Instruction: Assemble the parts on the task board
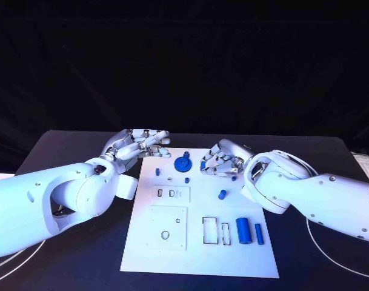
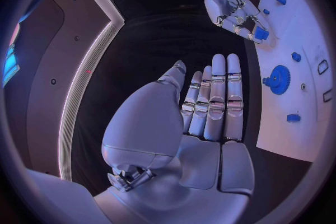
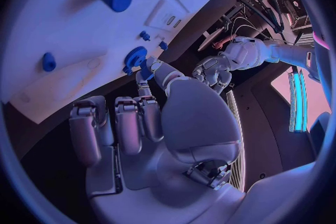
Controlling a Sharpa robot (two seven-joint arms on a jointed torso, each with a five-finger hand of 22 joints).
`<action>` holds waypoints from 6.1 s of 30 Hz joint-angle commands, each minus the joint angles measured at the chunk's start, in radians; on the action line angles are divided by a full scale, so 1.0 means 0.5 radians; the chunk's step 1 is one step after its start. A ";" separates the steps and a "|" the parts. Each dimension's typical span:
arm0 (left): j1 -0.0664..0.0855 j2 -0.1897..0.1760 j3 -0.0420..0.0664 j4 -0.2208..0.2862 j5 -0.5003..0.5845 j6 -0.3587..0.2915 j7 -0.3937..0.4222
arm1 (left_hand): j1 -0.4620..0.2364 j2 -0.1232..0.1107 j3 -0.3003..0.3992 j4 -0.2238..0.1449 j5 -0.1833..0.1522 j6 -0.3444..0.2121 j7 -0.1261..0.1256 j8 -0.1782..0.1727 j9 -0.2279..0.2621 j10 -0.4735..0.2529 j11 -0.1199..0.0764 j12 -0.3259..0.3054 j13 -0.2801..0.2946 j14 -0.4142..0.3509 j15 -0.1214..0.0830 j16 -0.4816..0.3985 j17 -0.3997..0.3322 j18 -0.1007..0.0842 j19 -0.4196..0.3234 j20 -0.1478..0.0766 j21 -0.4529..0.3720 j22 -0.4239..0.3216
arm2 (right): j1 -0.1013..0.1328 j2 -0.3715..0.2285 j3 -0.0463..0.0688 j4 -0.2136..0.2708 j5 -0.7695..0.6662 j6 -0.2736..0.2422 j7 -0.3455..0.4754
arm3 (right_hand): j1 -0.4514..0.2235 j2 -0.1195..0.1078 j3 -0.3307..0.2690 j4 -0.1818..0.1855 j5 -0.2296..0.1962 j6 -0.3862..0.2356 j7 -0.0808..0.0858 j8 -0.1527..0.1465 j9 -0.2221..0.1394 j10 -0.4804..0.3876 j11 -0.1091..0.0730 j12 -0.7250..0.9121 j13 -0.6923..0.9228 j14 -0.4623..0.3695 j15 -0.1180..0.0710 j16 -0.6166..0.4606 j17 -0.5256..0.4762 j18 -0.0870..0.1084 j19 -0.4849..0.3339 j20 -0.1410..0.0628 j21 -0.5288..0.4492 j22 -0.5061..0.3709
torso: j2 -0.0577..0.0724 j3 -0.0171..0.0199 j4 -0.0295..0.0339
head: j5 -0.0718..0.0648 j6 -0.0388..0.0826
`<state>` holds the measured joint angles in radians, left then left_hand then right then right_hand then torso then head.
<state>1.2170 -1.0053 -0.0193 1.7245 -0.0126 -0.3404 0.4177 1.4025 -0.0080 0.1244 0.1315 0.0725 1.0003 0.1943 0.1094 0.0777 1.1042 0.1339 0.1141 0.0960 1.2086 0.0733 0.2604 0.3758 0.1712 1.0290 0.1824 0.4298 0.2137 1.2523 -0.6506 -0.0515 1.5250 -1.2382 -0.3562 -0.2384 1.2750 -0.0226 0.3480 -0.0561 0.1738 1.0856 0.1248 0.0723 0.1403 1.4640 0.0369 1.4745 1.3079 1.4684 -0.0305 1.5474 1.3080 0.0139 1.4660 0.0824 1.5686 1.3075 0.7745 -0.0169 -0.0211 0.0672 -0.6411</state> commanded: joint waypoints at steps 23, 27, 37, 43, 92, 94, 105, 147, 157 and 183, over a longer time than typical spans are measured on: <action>0.002 0.033 0.001 -0.027 0.004 0.051 0.014 | 0.022 -0.003 0.000 -0.010 -0.003 -0.002 0.017 -0.007 -0.002 0.006 0.010 -0.007 0.002 -0.014 0.006 -0.013 0.003 0.019 -0.013 -0.001 0.008 0.002 | -0.134 0.237 -0.041 -0.019 -0.429 0.054 -0.165 | -0.036 0.004 -0.005 0.022 -0.020 0.006 0.004 -0.012 -0.002 0.117 0.012 -0.009 0.400 0.182 0.011 -0.005 0.420 -0.025 0.203 0.010 0.001 0.517 | 0.001 0.0040 -0.005 | 0.071 -0.083; 0.002 0.032 0.001 -0.027 0.004 0.051 0.014 | 0.022 -0.003 0.000 -0.010 -0.003 -0.002 0.017 -0.007 -0.002 0.006 0.010 -0.007 0.002 -0.014 0.006 -0.013 0.003 0.019 -0.013 -0.001 0.008 0.002 | -0.140 0.249 -0.042 -0.019 -0.445 0.066 -0.161 | -0.038 0.003 -0.006 0.023 -0.020 0.005 0.004 -0.013 -0.003 0.117 0.012 -0.007 0.401 0.182 0.011 -0.005 0.420 -0.025 0.203 0.010 0.001 0.517 | 0.001 0.0045 -0.008 | 0.068 -0.085; 0.002 0.036 0.001 -0.025 0.004 0.057 0.012 | 0.022 -0.003 0.000 -0.010 -0.003 -0.002 0.017 -0.007 -0.002 0.006 0.010 -0.007 0.002 -0.014 0.006 -0.014 0.003 0.019 -0.013 -0.001 0.008 0.002 | -0.154 0.292 -0.049 -0.052 -0.493 0.064 -0.165 | -0.041 0.000 -0.008 0.024 -0.019 0.003 0.005 -0.014 -0.003 0.118 0.013 -0.006 0.402 0.182 0.011 -0.005 0.420 -0.026 0.204 0.009 0.001 0.518 | 0.002 0.0051 -0.004 | 0.067 -0.092; 0.002 0.037 0.001 -0.026 0.004 0.059 0.011 | 0.021 -0.003 0.001 -0.011 -0.004 -0.002 0.018 -0.008 -0.002 0.007 0.011 -0.008 0.002 -0.014 0.006 -0.016 0.006 0.019 -0.013 -0.001 0.008 0.003 | -0.164 0.304 -0.051 -0.055 -0.509 0.080 -0.162 | -0.043 -0.002 -0.010 0.025 -0.017 0.002 0.005 -0.014 -0.003 0.118 0.013 -0.006 0.402 0.182 0.011 -0.005 0.420 -0.025 0.203 0.009 0.001 0.517 | 0.001 0.0050 -0.006 | 0.072 -0.098; 0.002 0.035 0.001 -0.025 0.004 0.086 -0.010 | 0.023 0.002 0.007 -0.016 -0.003 -0.001 0.018 -0.012 -0.002 0.007 0.011 -0.014 0.002 -0.015 0.006 -0.021 0.013 0.019 -0.015 -0.001 0.009 0.004 | -0.178 0.297 -0.056 -0.050 -0.521 0.068 -0.124 | -0.112 -0.130 -0.203 0.083 -0.054 -0.229 0.063 -0.021 -0.042 0.038 0.065 -0.150 0.319 0.173 0.054 -0.025 0.383 -0.012 0.163 0.047 -0.024 0.463 | 0.001 0.0047 -0.005 | 0.077 -0.117; 0.002 0.034 0.001 -0.026 0.004 0.086 -0.011 | 0.023 0.002 0.007 -0.016 -0.003 -0.001 0.018 -0.012 -0.002 0.007 0.011 -0.014 0.002 -0.015 0.006 -0.021 0.013 0.019 -0.015 -0.001 0.009 0.004 | -0.179 0.293 -0.056 -0.044 -0.521 0.041 -0.122 | -0.113 -0.133 -0.216 0.088 -0.055 -0.238 0.064 -0.021 -0.043 0.032 0.066 -0.159 0.314 0.173 0.056 -0.026 0.382 -0.011 0.162 0.048 -0.025 0.460 | 0.001 0.0050 -0.005 | 0.077 -0.117; 0.002 0.034 0.001 -0.031 0.004 0.093 -0.014 | 0.022 0.001 0.007 -0.015 -0.004 -0.001 0.019 -0.012 -0.002 0.007 0.012 -0.015 0.002 -0.015 0.007 -0.022 0.014 0.019 -0.016 -0.001 0.009 0.004 | -0.192 0.235 -0.056 0.028 -0.500 -0.211 -0.040 | -0.098 -0.155 -0.296 0.110 -0.059 -0.331 0.081 -0.023 -0.056 -0.015 0.081 -0.239 0.264 0.170 0.068 -0.033 0.370 -0.008 0.152 0.058 -0.031 0.447 | -0.001 0.0055 -0.007 | 0.076 -0.115; 0.212 0.123 0.002 -0.176 -1.846 0.959 -1.750 | -0.457 0.108 -0.582 0.321 -0.037 0.052 -0.253 0.674 0.542 0.360 -0.274 2.047 1.878 0.724 -0.274 2.621 2.390 -0.274 0.944 -0.272 2.104 2.384 | 0.131 -0.696 -0.027 0.550 0.394 -0.027 0.361 | 0.078 0.002 -0.400 0.155 0.151 -0.230 0.056 0.069 -0.030 -0.069 0.055 -0.340 0.178 0.153 0.046 -0.080 0.296 0.013 0.097 0.041 -0.073 0.366 | -0.059 0.0163 -0.065 | 0.086 -0.100; 0.253 0.254 0.001 -0.195 -2.088 1.011 -2.016 | -0.537 0.126 -0.730 0.319 -0.052 -0.008 -0.275 0.829 0.711 0.371 -0.294 2.093 1.932 0.724 -0.291 2.621 2.390 -0.289 0.971 -0.290 2.149 2.464 | 0.137 -0.688 -0.024 0.490 0.388 -0.026 0.319 | 0.072 -0.017 -0.409 0.162 0.240 -0.224 0.052 0.069 -0.031 -0.066 0.051 -0.339 0.174 0.153 0.041 -0.086 0.288 0.013 0.097 0.036 -0.074 0.365 | -0.064 0.0187 -0.062 | 0.103 -0.107; 0.274 0.596 -0.045 -0.502 -2.177 1.157 -2.155 | -0.572 0.203 -0.870 0.319 -0.052 -0.103 -0.292 0.984 0.911 0.404 -0.309 2.154 2.009 0.724 -0.305 2.621 2.390 -0.299 0.990 -0.305 2.177 2.517 | 0.139 -0.678 -0.023 0.476 0.380 -0.017 0.274 | 0.053 -0.047 -0.415 0.181 0.376 -0.240 0.055 0.054 -0.039 -0.073 0.052 -0.354 0.158 0.151 0.040 -0.094 0.277 0.016 0.089 0.033 -0.082 0.352 | -0.064 0.0172 -0.064 | 0.112 -0.137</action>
<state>1.3526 -0.7110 -0.0419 1.4749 -1.0844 0.1873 -0.6464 1.1196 0.0882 -0.3074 0.2906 0.0513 0.9571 0.0478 0.5982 0.5321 1.2990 -0.0182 1.1883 1.0997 1.4656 -0.0698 1.5678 1.3076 0.0394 1.4650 0.0357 1.5141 1.3078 1.3217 -0.9909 -0.0636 1.7631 -1.0451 -0.3770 -0.0952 1.3019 -0.0388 0.1395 0.0277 0.3583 0.9646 0.1499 0.1001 0.1218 1.4286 0.0655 1.3040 1.3078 1.4647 -0.0057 1.5048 1.3076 0.0140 1.4661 0.1037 1.5337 1.3074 0.7421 -0.0082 -0.0523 0.1223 -0.7095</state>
